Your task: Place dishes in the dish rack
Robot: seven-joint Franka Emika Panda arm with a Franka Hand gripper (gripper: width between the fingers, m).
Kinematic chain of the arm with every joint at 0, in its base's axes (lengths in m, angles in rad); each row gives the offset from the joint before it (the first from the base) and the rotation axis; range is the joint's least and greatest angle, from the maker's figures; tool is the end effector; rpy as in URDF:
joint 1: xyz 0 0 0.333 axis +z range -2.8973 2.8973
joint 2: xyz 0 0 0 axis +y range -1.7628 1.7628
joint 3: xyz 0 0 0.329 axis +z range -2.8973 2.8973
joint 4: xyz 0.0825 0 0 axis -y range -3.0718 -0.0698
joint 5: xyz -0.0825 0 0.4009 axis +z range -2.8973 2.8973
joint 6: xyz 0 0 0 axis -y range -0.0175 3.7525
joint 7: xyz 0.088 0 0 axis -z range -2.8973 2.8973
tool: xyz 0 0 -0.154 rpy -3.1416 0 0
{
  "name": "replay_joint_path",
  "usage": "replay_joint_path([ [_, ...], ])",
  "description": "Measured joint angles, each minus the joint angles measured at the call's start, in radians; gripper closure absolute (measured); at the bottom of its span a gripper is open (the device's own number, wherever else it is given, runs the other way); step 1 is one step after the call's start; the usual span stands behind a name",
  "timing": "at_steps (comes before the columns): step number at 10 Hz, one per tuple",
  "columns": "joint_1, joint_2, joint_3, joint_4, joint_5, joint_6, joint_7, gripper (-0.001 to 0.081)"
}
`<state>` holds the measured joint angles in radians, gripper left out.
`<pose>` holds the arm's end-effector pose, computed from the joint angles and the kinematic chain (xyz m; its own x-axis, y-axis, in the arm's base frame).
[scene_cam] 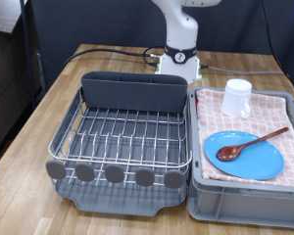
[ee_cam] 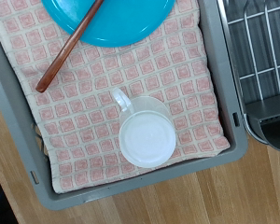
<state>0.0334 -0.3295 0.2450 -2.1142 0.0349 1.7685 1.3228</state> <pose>0.4468 0.1406 0.5060 0.4844 -0.8741 0.0370 -0.8747 -0.4833 0.0350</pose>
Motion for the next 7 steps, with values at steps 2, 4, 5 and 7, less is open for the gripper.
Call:
replay_joint_path([
  [2,0.0,0.001,0.002,0.0,-0.003,0.0,0.019,0.0003],
  [4,0.0,0.016,0.028,0.001,-0.014,0.02,0.114,0.0003],
  [5,0.0,0.029,0.045,0.004,-0.016,0.033,0.153,0.0003],
  [7,0.001,0.053,0.075,0.01,-0.019,0.067,0.205,0.0003],
])
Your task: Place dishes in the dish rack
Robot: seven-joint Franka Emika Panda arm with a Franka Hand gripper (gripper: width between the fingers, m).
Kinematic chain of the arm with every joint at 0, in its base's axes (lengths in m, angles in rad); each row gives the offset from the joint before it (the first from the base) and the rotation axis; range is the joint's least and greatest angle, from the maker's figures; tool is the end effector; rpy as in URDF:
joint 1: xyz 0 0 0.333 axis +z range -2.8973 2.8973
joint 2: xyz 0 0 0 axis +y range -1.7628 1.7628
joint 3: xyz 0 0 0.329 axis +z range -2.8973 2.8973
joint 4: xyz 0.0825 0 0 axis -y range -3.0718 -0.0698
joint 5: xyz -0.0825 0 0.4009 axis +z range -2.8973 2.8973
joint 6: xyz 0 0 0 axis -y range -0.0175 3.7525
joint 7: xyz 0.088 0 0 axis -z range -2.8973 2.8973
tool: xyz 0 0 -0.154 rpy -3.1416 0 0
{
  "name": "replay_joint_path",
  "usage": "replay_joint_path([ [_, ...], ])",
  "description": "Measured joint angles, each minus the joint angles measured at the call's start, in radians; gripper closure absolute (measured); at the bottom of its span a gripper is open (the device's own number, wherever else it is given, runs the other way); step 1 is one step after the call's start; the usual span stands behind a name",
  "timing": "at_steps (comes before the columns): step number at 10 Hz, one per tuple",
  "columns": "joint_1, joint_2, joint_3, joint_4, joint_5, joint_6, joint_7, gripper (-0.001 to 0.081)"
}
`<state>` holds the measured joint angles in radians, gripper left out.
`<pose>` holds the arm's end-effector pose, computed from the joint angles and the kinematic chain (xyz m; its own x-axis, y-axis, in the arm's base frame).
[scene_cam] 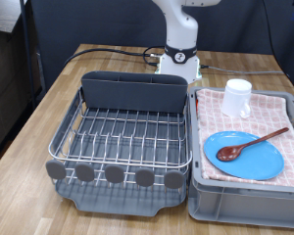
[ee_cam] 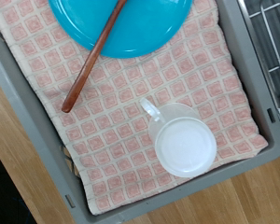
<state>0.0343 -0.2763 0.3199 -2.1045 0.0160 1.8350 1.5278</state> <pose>0.4558 0.1791 0.4891 0.3715 -0.9258 0.0701 -0.9283 -0.3718 0.0092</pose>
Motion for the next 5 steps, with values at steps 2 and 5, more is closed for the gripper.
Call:
replay_joint_path([
  [2,0.001,0.029,0.022,-0.002,0.0,0.045,0.022,0.0003],
  [5,0.001,0.098,0.046,-0.01,-0.053,0.107,0.064,0.0003],
])
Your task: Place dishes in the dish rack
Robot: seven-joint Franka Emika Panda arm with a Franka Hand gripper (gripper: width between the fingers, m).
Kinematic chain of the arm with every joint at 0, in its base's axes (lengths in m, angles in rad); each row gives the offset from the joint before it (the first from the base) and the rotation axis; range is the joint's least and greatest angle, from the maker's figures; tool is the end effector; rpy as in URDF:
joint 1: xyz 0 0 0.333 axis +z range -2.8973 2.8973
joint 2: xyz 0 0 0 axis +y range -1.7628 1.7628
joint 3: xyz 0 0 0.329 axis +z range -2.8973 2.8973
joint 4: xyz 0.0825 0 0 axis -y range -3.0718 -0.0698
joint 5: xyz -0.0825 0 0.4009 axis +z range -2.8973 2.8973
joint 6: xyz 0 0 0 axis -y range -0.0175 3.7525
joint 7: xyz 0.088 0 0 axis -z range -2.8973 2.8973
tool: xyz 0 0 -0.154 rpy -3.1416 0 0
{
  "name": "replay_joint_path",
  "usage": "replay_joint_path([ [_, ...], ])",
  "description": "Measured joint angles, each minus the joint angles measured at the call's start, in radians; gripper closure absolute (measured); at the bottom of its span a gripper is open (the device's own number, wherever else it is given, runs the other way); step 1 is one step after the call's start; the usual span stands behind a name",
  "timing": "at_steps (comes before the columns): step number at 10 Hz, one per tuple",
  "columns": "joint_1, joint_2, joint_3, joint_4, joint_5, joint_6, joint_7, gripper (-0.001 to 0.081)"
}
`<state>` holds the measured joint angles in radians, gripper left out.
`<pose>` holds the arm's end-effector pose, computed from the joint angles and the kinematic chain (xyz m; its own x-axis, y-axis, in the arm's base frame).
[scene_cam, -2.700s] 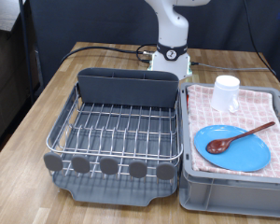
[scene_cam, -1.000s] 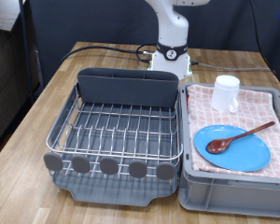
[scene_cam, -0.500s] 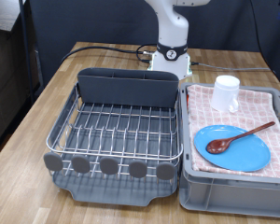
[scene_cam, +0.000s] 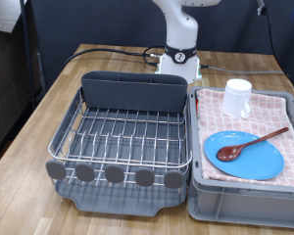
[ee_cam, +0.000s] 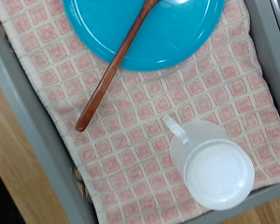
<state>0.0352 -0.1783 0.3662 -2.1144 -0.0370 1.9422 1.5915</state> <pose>0.4759 0.2023 0.4459 0.3774 -0.9209 0.0979 -0.9255 -0.3788 0.0046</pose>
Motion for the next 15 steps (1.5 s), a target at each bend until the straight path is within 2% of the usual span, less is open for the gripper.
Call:
replay_joint_path([
  [4,-0.001,0.084,0.003,-0.049,-0.093,0.116,0.092,0.0003],
  [8,0.001,0.113,0.017,-0.048,-0.151,0.137,0.121,0.0003],
  [12,0.003,0.186,0.027,-0.088,-0.245,0.291,0.343,0.0003],
  [15,0.003,0.236,0.027,-0.108,-0.296,0.36,0.389,0.0003],
])
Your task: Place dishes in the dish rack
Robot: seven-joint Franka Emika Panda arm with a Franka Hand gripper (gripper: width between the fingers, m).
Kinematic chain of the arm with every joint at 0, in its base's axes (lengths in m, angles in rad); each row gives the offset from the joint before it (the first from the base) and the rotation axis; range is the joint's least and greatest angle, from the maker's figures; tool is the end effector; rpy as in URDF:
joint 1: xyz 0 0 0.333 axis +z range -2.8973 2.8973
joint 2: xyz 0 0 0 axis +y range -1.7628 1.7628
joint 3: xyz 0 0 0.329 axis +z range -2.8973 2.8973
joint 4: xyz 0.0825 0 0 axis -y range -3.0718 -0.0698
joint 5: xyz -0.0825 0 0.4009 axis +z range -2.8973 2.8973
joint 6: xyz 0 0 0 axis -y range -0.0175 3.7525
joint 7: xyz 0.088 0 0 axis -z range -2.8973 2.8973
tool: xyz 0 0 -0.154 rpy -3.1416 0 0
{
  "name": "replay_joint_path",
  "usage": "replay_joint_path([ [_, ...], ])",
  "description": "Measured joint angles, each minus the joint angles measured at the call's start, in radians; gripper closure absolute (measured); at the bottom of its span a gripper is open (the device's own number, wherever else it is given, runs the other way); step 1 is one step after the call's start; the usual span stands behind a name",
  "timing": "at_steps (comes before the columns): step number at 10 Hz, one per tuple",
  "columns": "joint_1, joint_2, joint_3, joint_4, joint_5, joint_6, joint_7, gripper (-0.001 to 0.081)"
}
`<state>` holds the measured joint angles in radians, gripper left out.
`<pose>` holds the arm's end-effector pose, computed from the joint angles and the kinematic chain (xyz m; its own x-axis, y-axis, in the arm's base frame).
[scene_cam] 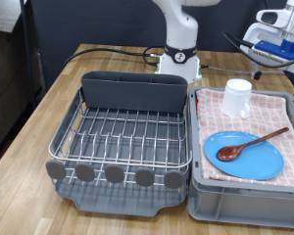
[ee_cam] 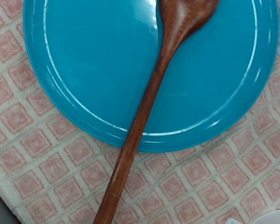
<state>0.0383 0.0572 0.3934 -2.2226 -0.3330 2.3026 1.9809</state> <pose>0.5096 0.2149 0.3107 0.2235 -0.9523 0.2077 -0.9644 -0.2470 -0.0947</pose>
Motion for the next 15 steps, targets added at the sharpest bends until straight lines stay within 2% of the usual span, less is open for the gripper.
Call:
replay_joint_path([
  [5,0.0,0.112,-0.019,0.002,-0.081,0.091,0.062,0.0003],
  [12,0.021,0.214,-0.031,0.05,-0.189,0.088,0.202,0.0003],
  [15,0.022,0.245,-0.055,0.051,-0.233,0.129,0.286,0.0003],
])
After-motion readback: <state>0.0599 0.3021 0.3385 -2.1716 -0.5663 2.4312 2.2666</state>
